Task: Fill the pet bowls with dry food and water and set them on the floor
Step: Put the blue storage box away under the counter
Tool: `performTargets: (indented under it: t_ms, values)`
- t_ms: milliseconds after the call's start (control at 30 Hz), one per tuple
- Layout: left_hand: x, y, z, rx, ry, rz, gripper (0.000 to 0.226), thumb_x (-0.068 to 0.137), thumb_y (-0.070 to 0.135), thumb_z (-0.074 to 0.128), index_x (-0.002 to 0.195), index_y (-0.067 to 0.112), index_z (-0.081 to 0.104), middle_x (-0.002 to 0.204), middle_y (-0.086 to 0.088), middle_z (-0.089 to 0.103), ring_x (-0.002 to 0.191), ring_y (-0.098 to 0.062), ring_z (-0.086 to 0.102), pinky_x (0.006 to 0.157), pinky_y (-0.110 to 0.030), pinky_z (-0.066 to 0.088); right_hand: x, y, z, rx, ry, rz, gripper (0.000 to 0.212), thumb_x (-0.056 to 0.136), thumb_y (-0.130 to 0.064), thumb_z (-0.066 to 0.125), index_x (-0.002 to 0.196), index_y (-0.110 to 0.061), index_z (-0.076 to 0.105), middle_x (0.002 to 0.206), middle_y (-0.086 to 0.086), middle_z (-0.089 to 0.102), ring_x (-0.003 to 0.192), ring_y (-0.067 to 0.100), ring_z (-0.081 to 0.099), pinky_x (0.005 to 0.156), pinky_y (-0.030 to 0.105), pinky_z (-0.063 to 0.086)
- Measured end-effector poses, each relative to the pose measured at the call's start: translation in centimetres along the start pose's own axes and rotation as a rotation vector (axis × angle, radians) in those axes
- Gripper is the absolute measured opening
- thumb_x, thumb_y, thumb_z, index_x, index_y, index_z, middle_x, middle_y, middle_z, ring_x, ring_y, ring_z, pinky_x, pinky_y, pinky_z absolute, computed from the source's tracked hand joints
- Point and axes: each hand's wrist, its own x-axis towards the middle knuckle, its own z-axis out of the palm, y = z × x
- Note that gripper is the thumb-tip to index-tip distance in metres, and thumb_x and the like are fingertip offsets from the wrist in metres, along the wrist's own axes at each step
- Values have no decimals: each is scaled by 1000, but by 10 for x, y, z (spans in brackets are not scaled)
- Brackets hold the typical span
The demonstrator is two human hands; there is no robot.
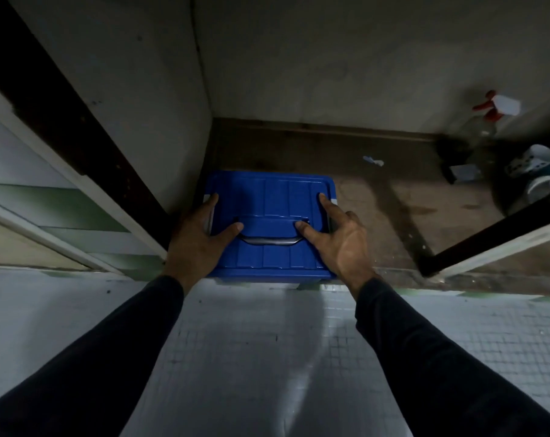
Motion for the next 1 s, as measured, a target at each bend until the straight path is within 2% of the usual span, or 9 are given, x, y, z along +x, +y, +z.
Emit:
performTargets:
  t_ms: [100,267,367,467,533,600,767,833,1000]
  values:
    - [13,-1,5,-88,1,2,83,90,44,75,160,29,33,166,6,30,152,-13,26,114,-20,22,16,1,1,38,-21,21,83,85,-61,71,155,-43,31,118,-2,39,105,16,46,89,28,47]
    - [34,-4,14,-123,13,27,78,92,35,74,158,21,36,163,7,33,151,-10,27,116,-20,22,33,8,10,54,-14,24,80,85,-61,70,154,-43,34,120,-1,40,110,19,49,102,38,51]
    - [47,-8,19,-148,4,40,73,92,29,74,156,15,41,163,4,33,152,-12,29,122,-26,24,42,13,18,32,1,-3,77,86,-62,68,154,-38,39,121,4,45,108,23,55,102,40,52]
    - [55,-7,21,-128,16,60,65,94,23,72,153,13,45,160,3,38,149,-10,31,116,-17,24,52,14,22,-8,11,-10,78,86,-66,65,153,-35,40,116,4,49,101,22,57,97,40,55]
    - [62,-6,23,-144,21,62,62,95,20,72,151,12,48,159,2,40,147,-8,32,114,-17,24,58,13,23,-14,6,-5,77,87,-64,65,154,-35,40,116,4,47,102,21,55,99,38,53]
    - [68,-6,23,-142,40,58,60,94,21,73,149,12,51,157,1,43,147,-12,36,115,-20,26,63,11,23,-9,-2,-1,77,87,-63,66,154,-34,40,118,4,46,105,21,53,101,39,51]
    - [76,-9,23,-124,38,70,63,91,33,74,148,16,53,157,-1,44,148,-17,38,124,-38,31,76,10,25,95,-36,23,78,83,-60,72,151,-31,46,123,5,46,112,23,53,105,42,50]
    - [77,-9,23,-87,36,81,59,94,32,71,149,18,52,159,-2,43,149,-18,37,124,-37,30,77,11,25,139,-50,32,78,82,-59,73,150,-31,46,122,5,45,113,25,54,105,43,50]
    - [74,-5,24,-29,58,68,57,97,32,69,150,19,51,158,-2,44,148,-19,38,119,-27,29,69,4,18,-7,-71,-5,75,93,-60,60,157,-32,34,127,8,44,112,24,51,104,40,49]
